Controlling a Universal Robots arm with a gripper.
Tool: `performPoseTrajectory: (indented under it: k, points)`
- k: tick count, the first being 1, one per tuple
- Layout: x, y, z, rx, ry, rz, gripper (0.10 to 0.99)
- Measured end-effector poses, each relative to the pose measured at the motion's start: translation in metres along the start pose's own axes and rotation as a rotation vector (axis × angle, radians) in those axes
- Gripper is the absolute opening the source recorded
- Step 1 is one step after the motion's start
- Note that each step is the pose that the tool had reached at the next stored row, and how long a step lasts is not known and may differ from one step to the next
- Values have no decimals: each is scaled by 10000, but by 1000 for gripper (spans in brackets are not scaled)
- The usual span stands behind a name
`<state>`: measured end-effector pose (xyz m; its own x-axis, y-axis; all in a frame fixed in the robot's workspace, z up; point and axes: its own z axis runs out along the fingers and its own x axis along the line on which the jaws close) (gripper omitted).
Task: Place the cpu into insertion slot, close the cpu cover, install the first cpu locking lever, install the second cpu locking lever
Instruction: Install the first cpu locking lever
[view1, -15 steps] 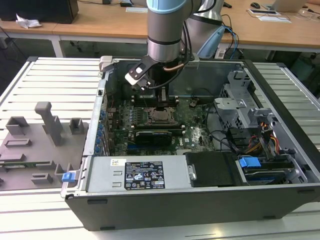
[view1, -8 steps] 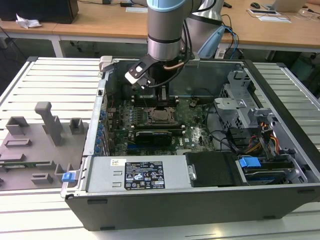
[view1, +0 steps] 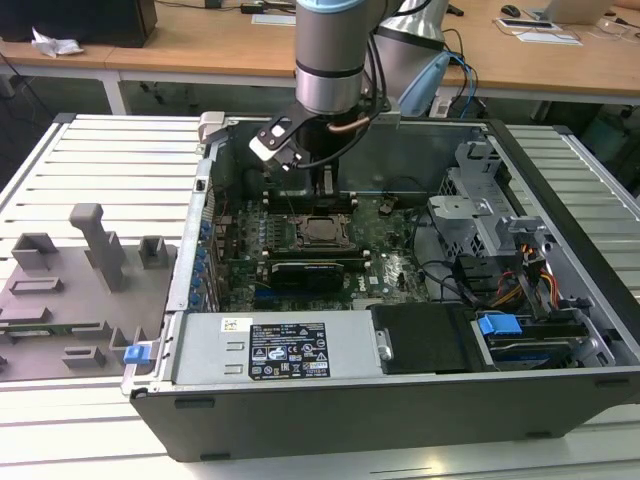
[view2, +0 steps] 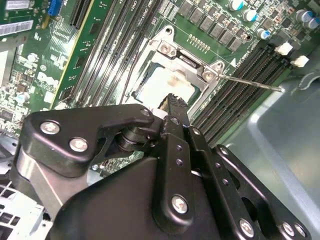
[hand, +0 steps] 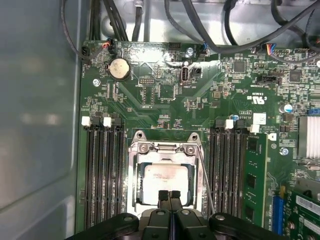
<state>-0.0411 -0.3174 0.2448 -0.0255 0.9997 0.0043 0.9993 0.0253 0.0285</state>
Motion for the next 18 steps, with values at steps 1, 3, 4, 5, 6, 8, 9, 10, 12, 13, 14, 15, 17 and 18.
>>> performPoseTrajectory:
  k: [1,3,4,5,6,8,9,10,12,13,14,15,17,18]
  points:
    - [0,0,-11,0,-1,0,106]
    - [1,1,-24,-1,0,-51,106]
    - [1,1,-24,-2,4,-216,106]
    - [1,1,-25,0,9,-417,106]
    - [0,1,-24,3,21,-859,106]
    - [0,1,-22,7,40,-1731,106]
    - [0,1,-22,8,49,-2047,106]
    - [0,1,-22,9,53,-2216,106]
    - [0,1,-21,11,69,-2749,106]
    - [0,1,-21,12,76,-3011,106]
    - [0,1,-21,12,81,-3170,106]
    - [0,1,-21,14,86,-3358,106]
    - [0,0,-20,14,95,-3631,106]
    - [0,-1,-21,15,96,-3702,106]
